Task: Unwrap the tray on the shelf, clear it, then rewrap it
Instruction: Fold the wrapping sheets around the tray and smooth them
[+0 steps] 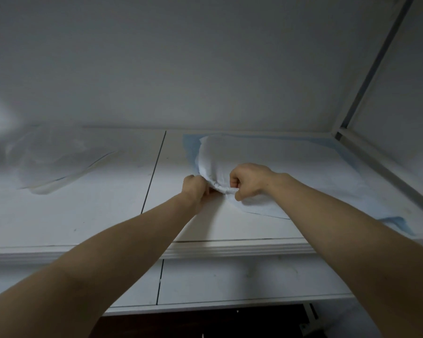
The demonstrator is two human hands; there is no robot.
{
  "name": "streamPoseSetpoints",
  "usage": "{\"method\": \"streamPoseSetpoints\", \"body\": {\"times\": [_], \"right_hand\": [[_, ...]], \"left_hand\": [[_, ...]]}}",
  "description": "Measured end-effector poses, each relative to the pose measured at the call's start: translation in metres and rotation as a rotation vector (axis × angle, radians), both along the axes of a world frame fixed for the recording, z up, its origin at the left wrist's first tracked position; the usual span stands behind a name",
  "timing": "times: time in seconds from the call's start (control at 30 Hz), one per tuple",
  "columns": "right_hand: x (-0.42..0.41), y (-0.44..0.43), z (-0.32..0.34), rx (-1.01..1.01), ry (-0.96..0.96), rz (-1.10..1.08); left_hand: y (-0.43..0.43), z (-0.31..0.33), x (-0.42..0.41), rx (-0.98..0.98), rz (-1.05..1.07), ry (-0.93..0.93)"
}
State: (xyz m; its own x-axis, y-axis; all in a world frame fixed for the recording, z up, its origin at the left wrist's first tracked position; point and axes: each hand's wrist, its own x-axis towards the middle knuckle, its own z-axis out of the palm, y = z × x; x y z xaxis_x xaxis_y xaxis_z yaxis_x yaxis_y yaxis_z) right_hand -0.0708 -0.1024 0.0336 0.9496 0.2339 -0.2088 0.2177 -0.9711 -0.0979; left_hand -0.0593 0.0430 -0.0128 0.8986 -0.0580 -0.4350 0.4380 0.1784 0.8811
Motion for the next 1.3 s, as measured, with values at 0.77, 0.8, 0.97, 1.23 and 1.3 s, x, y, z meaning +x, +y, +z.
{"method": "streamPoseSetpoints", "body": {"times": [0.77, 0.8, 0.97, 1.23, 1.3], "right_hand": [[-0.02, -0.081, -0.011, 0.172, 0.154, -0.162], [-0.023, -0.087, -0.013, 0.131, 0.171, -0.164], [-0.03, -0.102, -0.03, -0.028, 0.11, -0.135], [-0.035, -0.11, -0.033, -0.066, -0.095, -0.034], [-0.036, -0.114, -0.035, -0.041, -0.125, -0.032]], "left_hand": [[-0.063, 0.009, -0.015, 1.237, -0.757, -0.841], [-0.069, 0.007, -0.017, 1.287, -0.828, -0.84], [-0.093, 0.003, -0.022, 1.401, -0.898, -0.893], [-0.116, 0.005, -0.019, 1.43, -0.87, -0.926], [-0.118, 0.007, -0.019, 1.49, -0.869, -0.984]]}}
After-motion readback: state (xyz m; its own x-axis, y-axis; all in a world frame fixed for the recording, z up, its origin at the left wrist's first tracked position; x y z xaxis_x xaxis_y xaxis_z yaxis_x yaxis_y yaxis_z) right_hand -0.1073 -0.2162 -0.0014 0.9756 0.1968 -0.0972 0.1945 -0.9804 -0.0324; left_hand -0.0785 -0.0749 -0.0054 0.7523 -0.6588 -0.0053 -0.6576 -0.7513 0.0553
